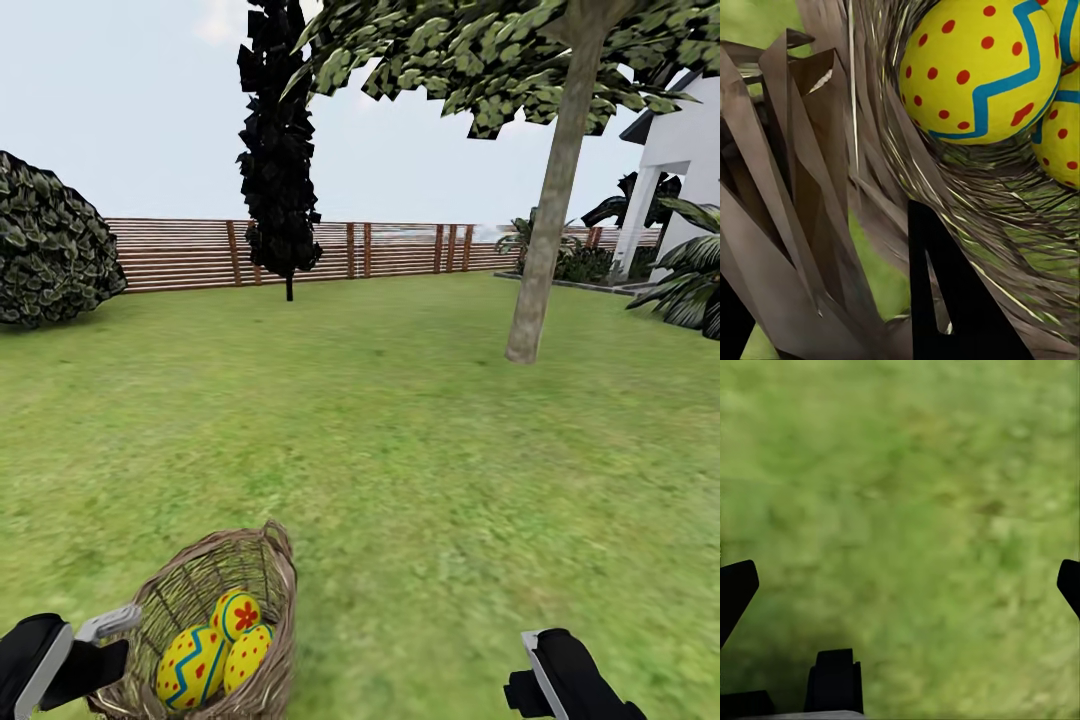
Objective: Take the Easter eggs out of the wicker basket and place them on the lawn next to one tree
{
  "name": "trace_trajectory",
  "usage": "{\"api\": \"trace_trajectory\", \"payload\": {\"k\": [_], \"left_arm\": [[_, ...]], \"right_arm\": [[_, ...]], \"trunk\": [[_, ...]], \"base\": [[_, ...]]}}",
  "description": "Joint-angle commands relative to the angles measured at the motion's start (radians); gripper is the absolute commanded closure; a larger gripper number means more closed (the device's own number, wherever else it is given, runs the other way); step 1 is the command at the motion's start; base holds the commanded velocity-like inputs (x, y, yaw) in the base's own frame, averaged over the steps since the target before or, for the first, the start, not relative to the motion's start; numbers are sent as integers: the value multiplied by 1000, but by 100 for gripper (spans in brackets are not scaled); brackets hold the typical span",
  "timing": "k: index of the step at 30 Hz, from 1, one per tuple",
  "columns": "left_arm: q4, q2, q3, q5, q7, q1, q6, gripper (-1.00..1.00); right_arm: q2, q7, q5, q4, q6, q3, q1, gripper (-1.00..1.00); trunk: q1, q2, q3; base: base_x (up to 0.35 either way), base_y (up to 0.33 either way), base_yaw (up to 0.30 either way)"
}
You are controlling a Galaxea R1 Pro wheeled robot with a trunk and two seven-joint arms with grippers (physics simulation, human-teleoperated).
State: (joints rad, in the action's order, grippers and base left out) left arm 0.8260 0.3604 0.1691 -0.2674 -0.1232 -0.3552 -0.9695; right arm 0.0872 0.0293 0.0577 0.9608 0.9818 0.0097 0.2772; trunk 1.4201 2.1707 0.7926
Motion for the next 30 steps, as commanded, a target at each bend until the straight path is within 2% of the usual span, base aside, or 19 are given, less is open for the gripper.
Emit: {"api": "trace_trajectory", "payload": {"k": [1,26,30], "left_arm": [[1,0,3,0,-14,-1,-5,100],[2,2,6,-3,-17,-1,-5,100],[2,0,5,-3,-33,-1,-5,100]], "right_arm": [[0,-2,5,1,5,1,0,-100],[2,-2,4,1,5,1,0,-100],[2,-1,2,1,6,0,0,-100]], "trunk": [[-4,-7,-2],[-100,-182,-81],[-100,-182,-81]], "base": [[0,0,0],[0,0,0],[127,0,0]]}}
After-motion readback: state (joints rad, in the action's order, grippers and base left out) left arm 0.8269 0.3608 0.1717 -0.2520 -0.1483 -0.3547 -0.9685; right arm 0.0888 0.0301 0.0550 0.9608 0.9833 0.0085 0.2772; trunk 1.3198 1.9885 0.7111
